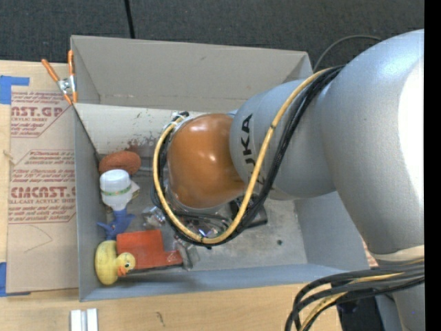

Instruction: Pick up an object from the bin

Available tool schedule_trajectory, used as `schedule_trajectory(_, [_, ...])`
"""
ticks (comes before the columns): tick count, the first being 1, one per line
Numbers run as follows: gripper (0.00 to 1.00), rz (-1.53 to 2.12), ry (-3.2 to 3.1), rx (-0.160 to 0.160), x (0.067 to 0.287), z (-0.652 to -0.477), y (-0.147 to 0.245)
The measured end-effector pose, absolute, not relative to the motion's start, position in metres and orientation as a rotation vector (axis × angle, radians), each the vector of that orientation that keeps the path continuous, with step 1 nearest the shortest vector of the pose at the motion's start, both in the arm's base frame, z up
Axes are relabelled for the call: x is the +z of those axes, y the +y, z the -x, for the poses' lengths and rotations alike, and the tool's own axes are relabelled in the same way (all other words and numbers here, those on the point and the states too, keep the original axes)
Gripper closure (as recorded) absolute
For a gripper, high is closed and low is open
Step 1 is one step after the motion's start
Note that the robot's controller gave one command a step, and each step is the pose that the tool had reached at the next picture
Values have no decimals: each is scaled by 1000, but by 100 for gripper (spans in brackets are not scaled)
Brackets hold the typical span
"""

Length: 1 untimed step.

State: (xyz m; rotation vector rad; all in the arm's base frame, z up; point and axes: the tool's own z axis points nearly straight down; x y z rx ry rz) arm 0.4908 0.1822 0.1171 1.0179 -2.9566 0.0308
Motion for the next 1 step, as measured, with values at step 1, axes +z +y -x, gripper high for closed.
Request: schedule_trajectory(1, [100, -1056, -2932, 34, 122, -492, 184])
